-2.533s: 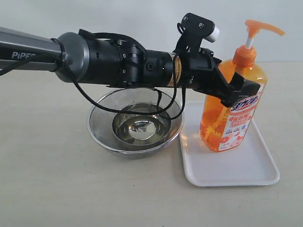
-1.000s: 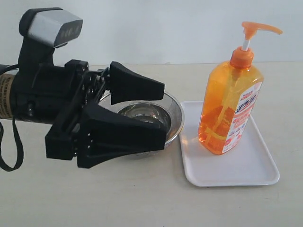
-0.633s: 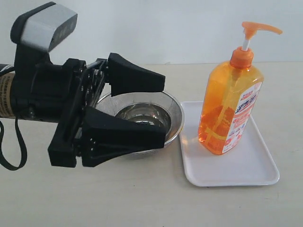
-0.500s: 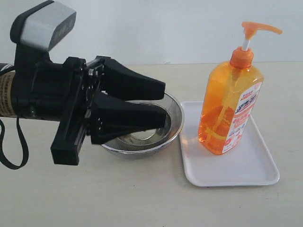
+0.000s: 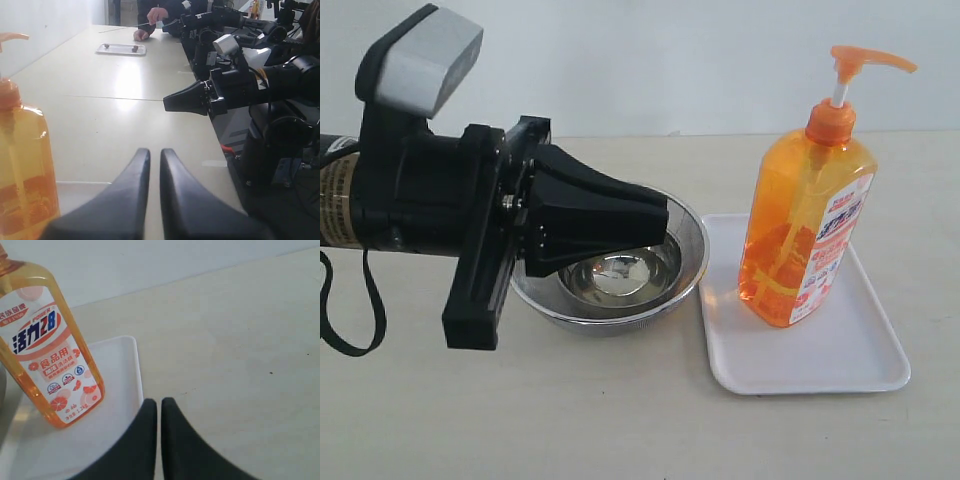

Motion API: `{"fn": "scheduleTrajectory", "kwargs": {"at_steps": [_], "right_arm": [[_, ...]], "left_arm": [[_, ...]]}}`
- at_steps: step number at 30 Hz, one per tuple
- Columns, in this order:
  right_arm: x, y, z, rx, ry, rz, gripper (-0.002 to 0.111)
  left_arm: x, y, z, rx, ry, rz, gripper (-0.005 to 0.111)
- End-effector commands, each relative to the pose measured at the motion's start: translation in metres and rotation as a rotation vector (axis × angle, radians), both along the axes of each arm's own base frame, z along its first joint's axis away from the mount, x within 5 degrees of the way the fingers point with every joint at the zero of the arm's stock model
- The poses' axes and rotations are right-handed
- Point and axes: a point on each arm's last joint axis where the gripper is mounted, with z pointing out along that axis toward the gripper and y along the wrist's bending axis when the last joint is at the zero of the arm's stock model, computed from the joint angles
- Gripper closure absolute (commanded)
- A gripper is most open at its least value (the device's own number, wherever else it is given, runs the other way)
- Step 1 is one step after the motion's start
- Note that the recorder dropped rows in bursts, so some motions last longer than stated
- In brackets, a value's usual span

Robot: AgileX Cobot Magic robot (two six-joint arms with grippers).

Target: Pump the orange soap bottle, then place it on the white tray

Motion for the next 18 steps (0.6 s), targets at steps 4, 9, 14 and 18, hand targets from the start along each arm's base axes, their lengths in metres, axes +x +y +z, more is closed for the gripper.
{"fn": "scheduleTrajectory", "kwargs": {"at_steps": [4, 9, 14, 18], "right_arm": [[0.0, 0.0, 0.001, -0.002, -0.007, 0.003, 0.108], [0.0, 0.0, 0.001, -0.002, -0.007, 0.003, 0.108], [0.0, 0.0, 0.001, -0.002, -0.007, 0.003, 0.108], [0.0, 0.0, 0.001, -0.002, -0.007, 0.003, 0.108]], "left_arm": [[0.009, 0.013, 0.012, 0.064, 0.032, 0.283, 0.1], [-0.001, 0.045, 0.043, 0.024, 0.056, 0.659, 0.1], [-0.033, 0.078, 0.056, 0.013, 0.015, 0.88, 0.1], [-0.062, 0.097, 0.054, -0.009, -0.018, 0.957, 0.1]]}}
